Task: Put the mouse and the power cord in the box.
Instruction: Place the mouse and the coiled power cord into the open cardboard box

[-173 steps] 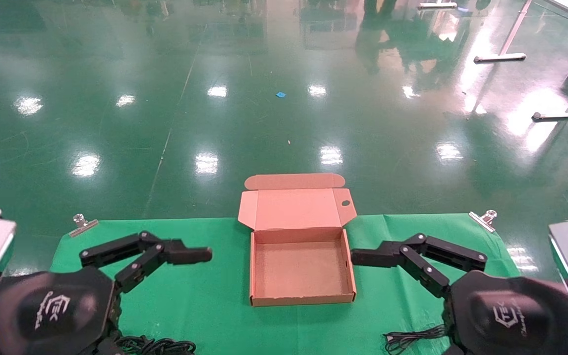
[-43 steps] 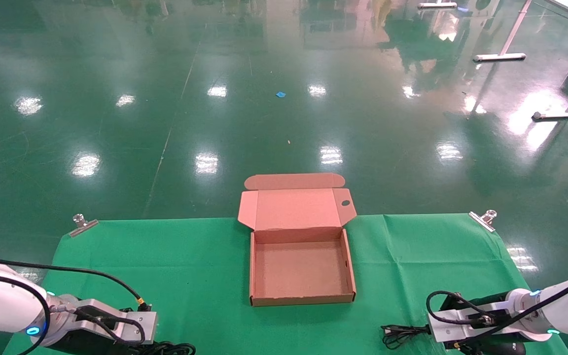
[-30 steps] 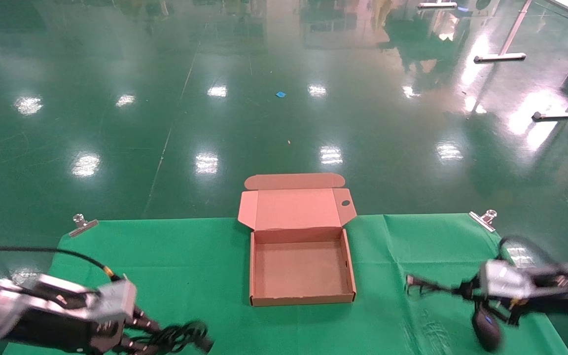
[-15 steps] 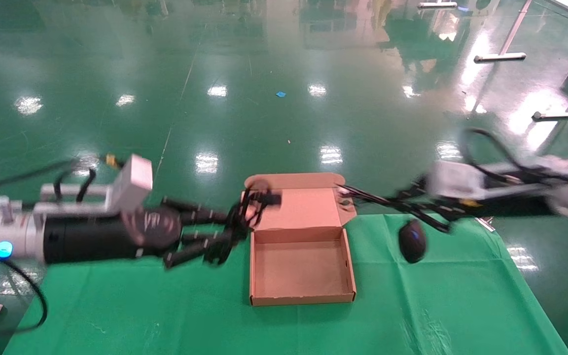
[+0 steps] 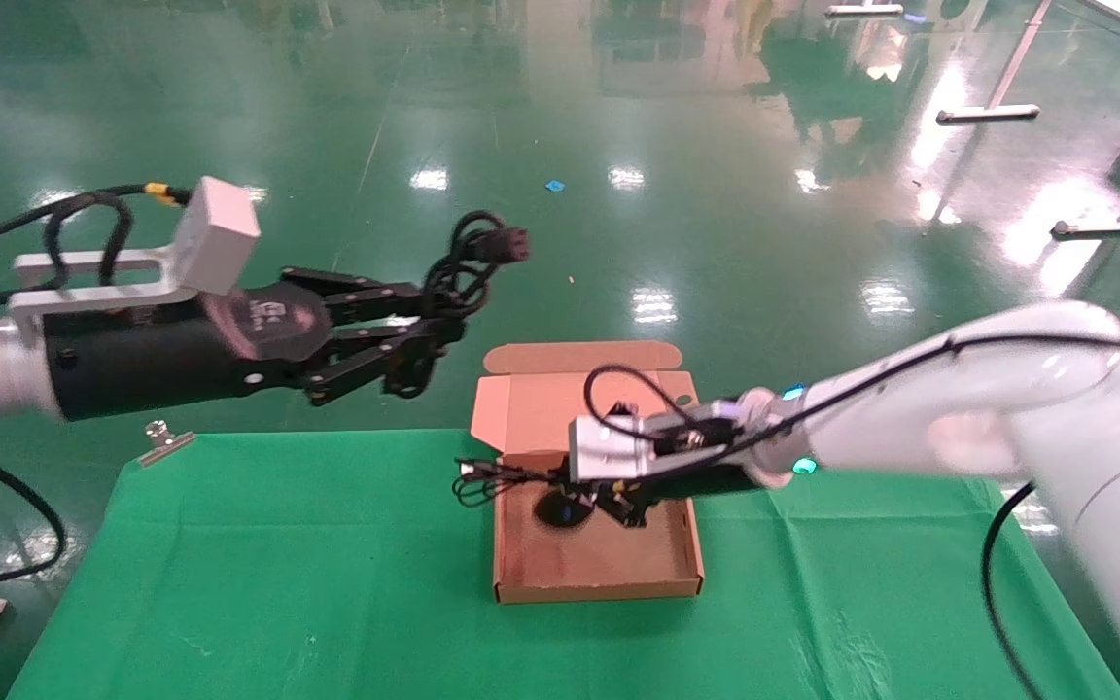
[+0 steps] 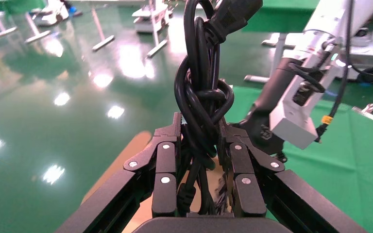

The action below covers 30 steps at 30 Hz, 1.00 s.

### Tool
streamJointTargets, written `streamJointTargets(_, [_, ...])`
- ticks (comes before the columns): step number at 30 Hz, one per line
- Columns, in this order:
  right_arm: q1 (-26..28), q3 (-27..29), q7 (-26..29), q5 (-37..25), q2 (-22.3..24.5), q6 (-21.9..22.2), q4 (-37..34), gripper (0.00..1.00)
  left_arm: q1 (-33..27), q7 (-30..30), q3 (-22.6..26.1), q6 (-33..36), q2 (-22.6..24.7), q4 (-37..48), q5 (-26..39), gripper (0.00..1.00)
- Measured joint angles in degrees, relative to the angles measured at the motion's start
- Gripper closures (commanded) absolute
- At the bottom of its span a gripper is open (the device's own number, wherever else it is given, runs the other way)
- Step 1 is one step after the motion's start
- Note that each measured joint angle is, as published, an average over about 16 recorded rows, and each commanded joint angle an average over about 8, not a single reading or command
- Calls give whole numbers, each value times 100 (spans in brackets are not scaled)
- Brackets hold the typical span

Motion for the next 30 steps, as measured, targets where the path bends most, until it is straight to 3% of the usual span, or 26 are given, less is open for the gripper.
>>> streamJointTargets(12, [-601, -461, 800, 73, -124, 1160, 250, 100, 165, -203, 29, 125, -604, -426, 79, 100])
streamJointTargets(13, [-624, -496, 849, 71, -120, 1261, 242, 97, 172, -218, 37, 132, -618, -468, 89, 100])
streamJointTargets(21, [-727, -718, 1082, 73, -98, 1865, 184, 1, 143, -310, 185, 48, -439, -779, 308, 100])
streamJointTargets(30, [-684, -861, 870, 162, 31, 1724, 240, 0, -160, -259, 568, -322, 318, -834, 961, 100])
